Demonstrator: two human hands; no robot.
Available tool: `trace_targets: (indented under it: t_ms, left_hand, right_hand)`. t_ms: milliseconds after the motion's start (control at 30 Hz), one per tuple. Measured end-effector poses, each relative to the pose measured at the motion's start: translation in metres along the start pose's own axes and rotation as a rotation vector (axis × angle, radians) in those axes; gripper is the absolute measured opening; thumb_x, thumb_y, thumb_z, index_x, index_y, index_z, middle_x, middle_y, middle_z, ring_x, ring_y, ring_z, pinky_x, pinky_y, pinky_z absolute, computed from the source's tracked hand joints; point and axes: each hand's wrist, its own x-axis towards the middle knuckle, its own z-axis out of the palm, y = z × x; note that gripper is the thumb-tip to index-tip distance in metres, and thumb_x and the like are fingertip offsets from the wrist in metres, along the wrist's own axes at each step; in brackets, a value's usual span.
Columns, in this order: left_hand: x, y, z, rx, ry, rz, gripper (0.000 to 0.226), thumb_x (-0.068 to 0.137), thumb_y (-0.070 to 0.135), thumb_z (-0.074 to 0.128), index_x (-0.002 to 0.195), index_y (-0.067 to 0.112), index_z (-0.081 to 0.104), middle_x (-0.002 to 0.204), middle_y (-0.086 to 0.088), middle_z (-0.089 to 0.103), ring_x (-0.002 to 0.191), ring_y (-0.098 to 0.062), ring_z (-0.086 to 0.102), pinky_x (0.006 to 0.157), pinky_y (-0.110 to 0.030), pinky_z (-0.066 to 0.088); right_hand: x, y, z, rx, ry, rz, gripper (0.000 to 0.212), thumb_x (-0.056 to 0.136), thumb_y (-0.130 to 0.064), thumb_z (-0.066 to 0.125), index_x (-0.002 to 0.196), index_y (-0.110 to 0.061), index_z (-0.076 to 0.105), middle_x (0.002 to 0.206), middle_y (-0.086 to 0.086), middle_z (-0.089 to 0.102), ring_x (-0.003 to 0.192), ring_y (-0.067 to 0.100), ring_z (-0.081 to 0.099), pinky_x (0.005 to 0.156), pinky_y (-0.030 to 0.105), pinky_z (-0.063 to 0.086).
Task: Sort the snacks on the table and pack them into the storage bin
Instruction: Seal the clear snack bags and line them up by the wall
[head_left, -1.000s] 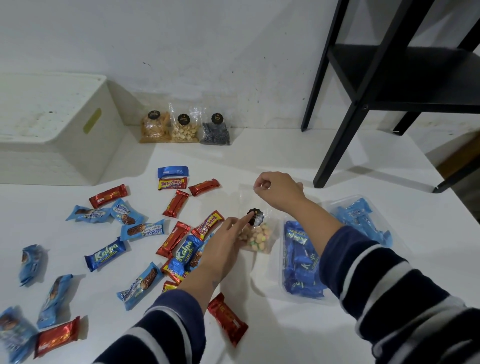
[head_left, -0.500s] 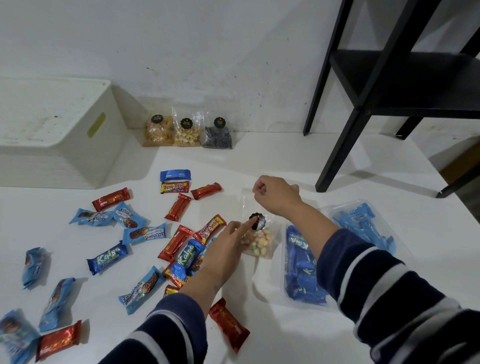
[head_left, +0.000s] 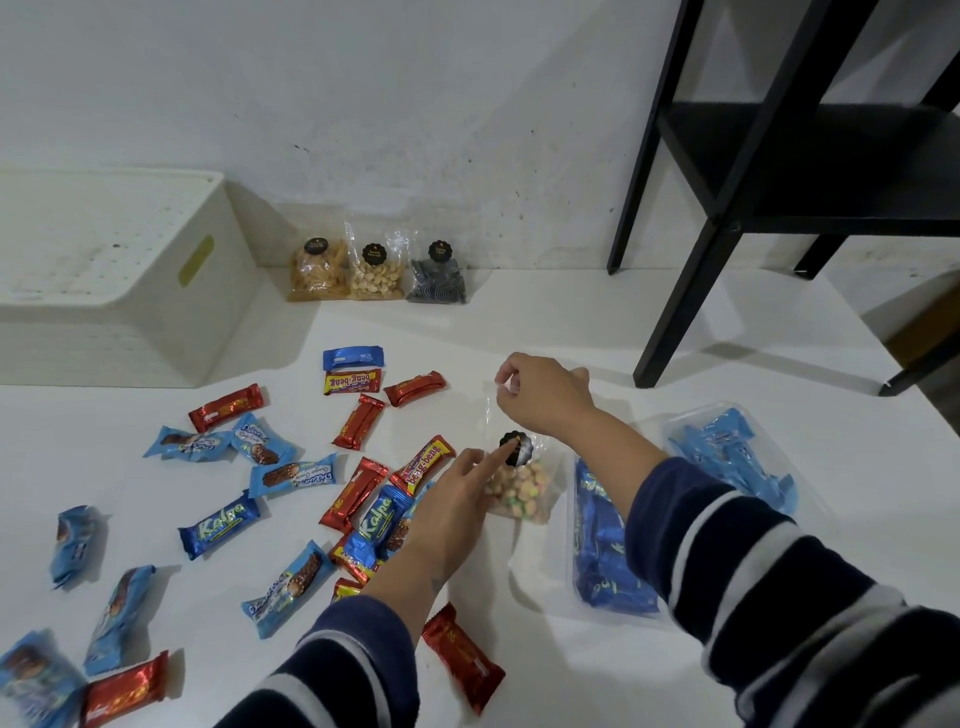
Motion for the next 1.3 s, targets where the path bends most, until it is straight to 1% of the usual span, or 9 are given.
trace_targets:
  t_ms: [267, 433, 533, 700, 800, 933, 1033, 1167, 1300]
  left_hand:
    - [-0.001, 0.001, -0.001, 0.009, -0.007, -0.006, 0.058, 0.098, 0.015, 0.046, 0.147, 0.039, 0.026, 0.129, 0.003, 0.047, 0.112, -0.016, 0.050, 0.088, -0.032, 0.051]
    - [0.001, -0.002, -0.002, -0.020, -0.010, -0.037, 0.059, 0.097, 0.015, 0.047, 0.147, 0.039, 0.025, 0.127, 0.004, 0.046, 0.111, -0.015, 0.050, 0.084, -0.035, 0.052]
    - [0.003, -0.005, -0.001, -0.005, -0.018, -0.053, 0.062, 0.096, 0.014, 0.046, 0.147, 0.040, 0.022, 0.127, 0.004, 0.045, 0.108, -0.014, 0.052, 0.081, -0.033, 0.053]
    - [0.002, -0.005, -0.001, 0.007, -0.012, -0.042, 0.060, 0.097, 0.018, 0.046, 0.148, 0.039, 0.021, 0.127, 0.005, 0.045, 0.109, -0.013, 0.051, 0.083, -0.029, 0.052]
    - [0.001, -0.006, -0.002, 0.002, -0.017, -0.041, 0.060, 0.097, 0.018, 0.046, 0.147, 0.039, 0.022, 0.126, 0.005, 0.044, 0.110, -0.013, 0.050, 0.083, -0.030, 0.051]
    - [0.000, -0.008, -0.002, -0.005, -0.015, -0.026, 0.060, 0.097, 0.016, 0.046, 0.147, 0.040, 0.023, 0.125, 0.006, 0.043, 0.110, -0.012, 0.048, 0.084, -0.027, 0.049]
    - [0.002, -0.008, -0.002, -0.008, -0.004, -0.023, 0.060, 0.096, 0.015, 0.046, 0.146, 0.039, 0.025, 0.125, 0.005, 0.044, 0.109, -0.013, 0.049, 0.086, -0.026, 0.047]
    - [0.005, -0.008, -0.002, -0.005, -0.018, -0.024, 0.060, 0.095, 0.012, 0.046, 0.146, 0.038, 0.028, 0.126, 0.005, 0.045, 0.111, -0.013, 0.048, 0.087, -0.021, 0.043]
    - [0.014, 0.006, -0.003, -0.237, 0.048, -0.141, 0.048, 0.089, 0.006, 0.054, 0.130, 0.031, 0.050, 0.132, 0.003, 0.046, 0.120, -0.014, 0.047, 0.087, -0.016, 0.035]
  right_hand:
    - [0.001, -0.004, 0.004, -0.024, 0.057, -0.027, 0.024, 0.090, -0.019, 0.044, 0.093, -0.031, 0.064, 0.082, -0.014, 0.057, 0.093, 0.013, 0.059, 0.086, 0.036, 0.027]
    - [-0.002, 0.007, -0.009, -0.049, -0.027, -0.020, 0.024, 0.088, -0.032, 0.053, 0.112, -0.030, 0.056, 0.091, -0.014, 0.055, 0.101, 0.013, 0.057, 0.094, 0.039, 0.030]
    - [-0.008, 0.020, -0.017, -0.067, -0.037, 0.026, 0.026, 0.087, -0.020, 0.050, 0.110, -0.027, 0.057, 0.091, -0.014, 0.052, 0.105, 0.015, 0.056, 0.095, 0.038, 0.030]
    - [-0.010, 0.025, -0.016, 0.015, 0.005, 0.046, 0.024, 0.089, -0.009, 0.050, 0.099, -0.022, 0.068, 0.108, -0.007, 0.066, 0.107, 0.016, 0.057, 0.094, 0.033, 0.039]
    - [-0.007, 0.026, -0.012, 0.108, 0.039, 0.069, 0.022, 0.087, -0.005, 0.054, 0.091, -0.018, 0.071, 0.106, -0.002, 0.069, 0.101, 0.018, 0.061, 0.079, 0.024, 0.043]
    - [-0.006, 0.031, -0.013, 0.182, 0.043, 0.095, 0.020, 0.086, -0.003, 0.057, 0.091, -0.015, 0.073, 0.091, 0.000, 0.068, 0.091, 0.020, 0.063, 0.077, 0.024, 0.048]
    - [-0.009, 0.033, -0.022, 0.183, -0.006, 0.068, 0.020, 0.086, -0.005, 0.060, 0.101, -0.013, 0.071, 0.082, -0.005, 0.059, 0.085, 0.018, 0.057, 0.072, 0.022, 0.041]
    - [-0.012, 0.038, -0.029, 0.088, -0.001, 0.052, 0.027, 0.087, 0.000, 0.052, 0.103, -0.009, 0.072, 0.108, 0.005, 0.067, 0.101, 0.021, 0.062, 0.076, 0.019, 0.040]
    - [-0.018, 0.041, -0.027, 0.122, 0.074, 0.098, 0.027, 0.086, 0.003, 0.052, 0.091, -0.010, 0.074, 0.102, 0.007, 0.070, 0.087, 0.018, 0.062, 0.078, 0.023, 0.048]
